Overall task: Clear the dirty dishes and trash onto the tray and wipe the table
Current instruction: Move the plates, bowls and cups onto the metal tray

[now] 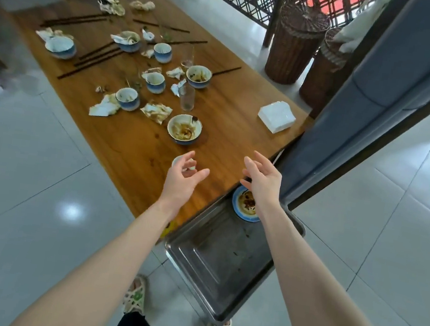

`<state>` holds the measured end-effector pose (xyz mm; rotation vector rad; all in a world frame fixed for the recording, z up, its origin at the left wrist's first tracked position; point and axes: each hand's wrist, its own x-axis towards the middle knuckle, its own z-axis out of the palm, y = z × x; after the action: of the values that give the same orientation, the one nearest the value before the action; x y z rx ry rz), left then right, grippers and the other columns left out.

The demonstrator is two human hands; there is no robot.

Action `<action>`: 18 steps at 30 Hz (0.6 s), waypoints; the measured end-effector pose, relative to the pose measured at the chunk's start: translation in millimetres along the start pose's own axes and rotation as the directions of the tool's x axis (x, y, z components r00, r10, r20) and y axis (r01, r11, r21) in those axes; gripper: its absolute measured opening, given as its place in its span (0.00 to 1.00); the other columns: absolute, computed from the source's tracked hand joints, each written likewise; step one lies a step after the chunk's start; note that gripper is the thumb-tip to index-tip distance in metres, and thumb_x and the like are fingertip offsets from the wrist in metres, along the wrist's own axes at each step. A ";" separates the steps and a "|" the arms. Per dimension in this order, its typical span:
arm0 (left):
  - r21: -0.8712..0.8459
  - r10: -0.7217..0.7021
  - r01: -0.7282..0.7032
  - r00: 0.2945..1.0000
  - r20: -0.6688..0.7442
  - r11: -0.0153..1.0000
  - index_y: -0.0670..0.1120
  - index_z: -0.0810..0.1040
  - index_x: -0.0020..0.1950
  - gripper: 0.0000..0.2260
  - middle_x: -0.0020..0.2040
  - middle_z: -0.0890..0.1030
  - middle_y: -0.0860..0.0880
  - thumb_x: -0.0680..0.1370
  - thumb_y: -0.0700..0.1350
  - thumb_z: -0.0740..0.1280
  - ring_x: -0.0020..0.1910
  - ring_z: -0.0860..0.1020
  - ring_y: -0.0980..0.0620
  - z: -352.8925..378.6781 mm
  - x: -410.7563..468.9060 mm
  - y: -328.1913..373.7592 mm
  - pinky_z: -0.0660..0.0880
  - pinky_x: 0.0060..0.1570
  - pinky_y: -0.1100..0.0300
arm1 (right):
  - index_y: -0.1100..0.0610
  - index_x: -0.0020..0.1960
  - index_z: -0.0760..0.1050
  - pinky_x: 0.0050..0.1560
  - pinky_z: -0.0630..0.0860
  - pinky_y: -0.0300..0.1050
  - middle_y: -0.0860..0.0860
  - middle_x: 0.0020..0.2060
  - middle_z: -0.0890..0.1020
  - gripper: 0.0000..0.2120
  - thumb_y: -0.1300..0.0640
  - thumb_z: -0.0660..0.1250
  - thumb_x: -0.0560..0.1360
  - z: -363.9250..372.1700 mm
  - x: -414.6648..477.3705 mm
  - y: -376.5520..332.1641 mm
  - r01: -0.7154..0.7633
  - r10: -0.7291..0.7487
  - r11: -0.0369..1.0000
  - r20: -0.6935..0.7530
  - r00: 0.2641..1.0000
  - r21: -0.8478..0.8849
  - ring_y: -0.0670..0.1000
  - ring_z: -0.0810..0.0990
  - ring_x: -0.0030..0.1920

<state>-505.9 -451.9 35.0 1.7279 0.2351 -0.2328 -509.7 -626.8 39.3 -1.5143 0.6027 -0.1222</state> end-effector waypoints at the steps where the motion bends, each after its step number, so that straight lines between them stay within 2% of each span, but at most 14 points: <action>1: -0.008 0.001 -0.001 1.000 0.007 1.000 0.53 0.69 0.70 0.24 0.63 0.75 0.52 0.76 0.49 0.71 0.58 0.75 0.52 -11.8 4.3 1.9 0.75 0.42 0.70 | 0.51 0.65 0.74 0.38 0.80 0.35 0.47 0.48 0.82 0.19 0.52 0.70 0.75 10.3 -2.1 -2.5 -0.001 0.001 1.000 -0.011 1.000 0.007 0.47 0.82 0.48; 4: 0.000 0.027 -0.027 0.999 0.028 1.000 0.51 0.70 0.70 0.24 0.60 0.76 0.51 0.75 0.48 0.72 0.55 0.76 0.55 -54.1 26.2 6.9 0.76 0.44 0.68 | 0.50 0.65 0.74 0.42 0.82 0.38 0.48 0.50 0.82 0.19 0.51 0.70 0.75 52.8 -7.1 -10.2 -0.003 0.005 1.000 -0.055 0.998 0.027 0.47 0.82 0.49; 8: 0.028 0.047 -0.050 0.996 0.076 0.998 0.53 0.70 0.69 0.24 0.59 0.75 0.53 0.75 0.50 0.72 0.57 0.75 0.54 -105.9 59.3 10.8 0.76 0.54 0.58 | 0.50 0.67 0.73 0.47 0.82 0.42 0.48 0.52 0.81 0.20 0.51 0.70 0.75 109.2 -8.5 -15.7 -0.003 0.009 0.998 -0.099 0.995 0.061 0.47 0.81 0.50; 10: 0.047 0.042 -0.047 0.994 0.100 0.998 0.54 0.70 0.69 0.24 0.59 0.75 0.53 0.75 0.50 0.72 0.58 0.74 0.53 -129.3 75.1 10.0 0.77 0.53 0.58 | 0.50 0.67 0.73 0.46 0.82 0.42 0.49 0.53 0.81 0.20 0.51 0.70 0.75 134.8 -8.8 -17.8 -0.009 0.019 0.997 -0.133 0.991 0.080 0.48 0.81 0.50; 13: 0.069 0.030 -0.038 0.993 0.112 0.997 0.54 0.69 0.70 0.25 0.59 0.74 0.54 0.75 0.51 0.72 0.56 0.74 0.54 -148.7 89.4 10.0 0.74 0.45 0.65 | 0.51 0.67 0.73 0.41 0.81 0.39 0.49 0.53 0.80 0.20 0.52 0.69 0.76 156.0 -9.4 -18.6 -0.005 0.018 0.997 -0.161 0.987 0.079 0.48 0.81 0.49; 18: 0.076 0.009 -0.020 0.991 0.135 0.997 0.53 0.69 0.70 0.25 0.60 0.74 0.53 0.75 0.50 0.72 0.58 0.75 0.52 -175.9 119.2 14.5 0.77 0.50 0.60 | 0.51 0.67 0.73 0.42 0.82 0.38 0.49 0.53 0.80 0.21 0.52 0.69 0.76 185.6 -3.7 -21.6 -0.021 0.036 0.997 -0.205 0.978 0.073 0.47 0.81 0.50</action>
<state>-383.5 -277.8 44.0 1.7816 0.1154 -0.3506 -424.6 -460.7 50.3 -1.4336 0.7771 -0.2784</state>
